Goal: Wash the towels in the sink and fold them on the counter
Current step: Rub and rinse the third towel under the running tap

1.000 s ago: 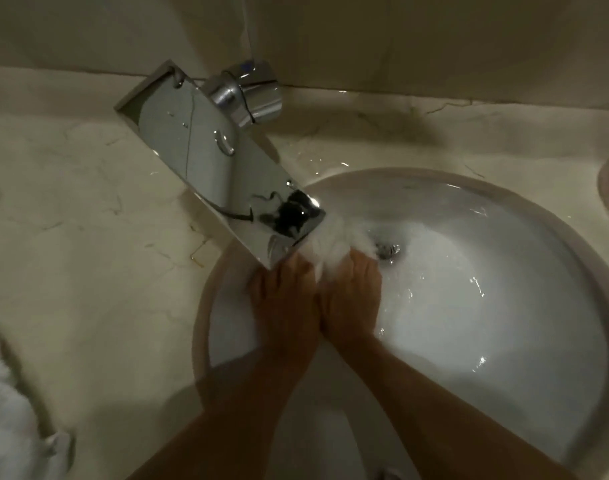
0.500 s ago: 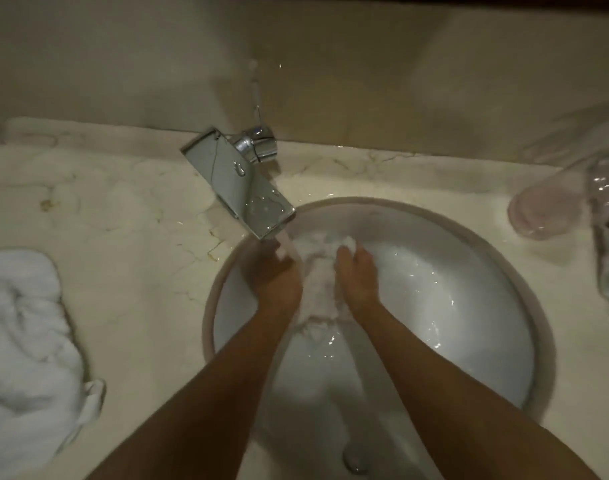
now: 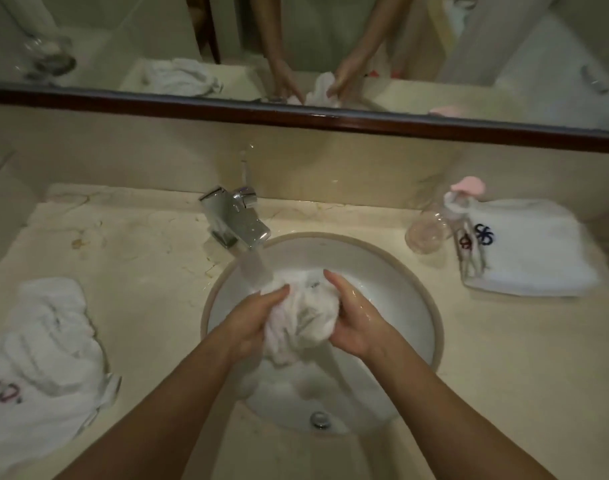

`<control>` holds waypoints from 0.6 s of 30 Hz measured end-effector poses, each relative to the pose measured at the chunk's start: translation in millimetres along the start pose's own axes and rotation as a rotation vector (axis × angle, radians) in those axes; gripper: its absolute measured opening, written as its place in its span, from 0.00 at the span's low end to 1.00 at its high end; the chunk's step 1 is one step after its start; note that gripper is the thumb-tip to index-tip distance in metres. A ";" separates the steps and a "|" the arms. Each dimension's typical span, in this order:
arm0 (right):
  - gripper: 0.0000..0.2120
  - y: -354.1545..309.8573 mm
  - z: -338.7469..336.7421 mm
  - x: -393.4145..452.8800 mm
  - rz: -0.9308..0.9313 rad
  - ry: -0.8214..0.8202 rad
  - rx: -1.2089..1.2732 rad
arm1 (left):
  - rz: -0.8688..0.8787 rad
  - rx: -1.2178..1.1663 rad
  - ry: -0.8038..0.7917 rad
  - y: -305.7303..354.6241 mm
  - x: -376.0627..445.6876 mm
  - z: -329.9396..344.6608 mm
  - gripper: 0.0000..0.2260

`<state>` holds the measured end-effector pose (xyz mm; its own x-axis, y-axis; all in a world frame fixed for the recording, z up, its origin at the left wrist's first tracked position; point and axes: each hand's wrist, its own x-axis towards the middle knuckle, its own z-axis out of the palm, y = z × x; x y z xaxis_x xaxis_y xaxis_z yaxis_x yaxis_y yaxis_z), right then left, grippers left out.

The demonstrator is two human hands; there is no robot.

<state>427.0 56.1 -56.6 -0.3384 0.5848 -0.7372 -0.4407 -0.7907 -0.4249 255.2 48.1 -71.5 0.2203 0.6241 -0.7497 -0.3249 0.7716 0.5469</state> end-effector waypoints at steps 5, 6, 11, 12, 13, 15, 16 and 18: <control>0.29 -4.2 30.1 -43.1 -0.188 -0.103 0.077 | 0.093 -0.100 -0.260 10.3 -26.9 12.9 0.25; 0.27 -8.3 37.3 -51.5 -0.244 -0.085 0.030 | 0.138 0.034 -0.308 9.4 -33.4 14.5 0.26; 0.18 -35.5 59.0 -90.2 -0.409 0.016 -0.444 | 0.318 0.407 -0.325 14.1 -63.3 19.3 0.26; 0.14 -40.2 57.9 -97.4 -0.395 0.023 -0.546 | 0.410 0.606 -0.201 18.3 -66.1 24.2 0.22; 0.09 -43.1 57.9 -105.2 -0.379 0.057 -0.697 | 0.508 0.833 -0.056 22.6 -68.3 29.7 0.19; 0.05 -47.0 59.3 -113.7 -0.325 0.214 -1.105 | 0.631 1.212 0.073 31.9 -74.9 41.9 0.16; 0.07 -47.7 60.1 -115.7 -0.301 0.316 -1.344 | 0.653 1.326 0.032 37.8 -78.7 47.0 0.15; 0.15 -45.3 62.7 -115.5 -0.276 0.518 -1.820 | 0.654 1.459 -0.077 51.8 -89.5 53.7 0.12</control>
<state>433.9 35.7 80.7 -0.0248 0.8779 -0.4782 0.9638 -0.1061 -0.2447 268.0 38.8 43.9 0.4609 0.8488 -0.2592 0.7285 -0.1951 0.6567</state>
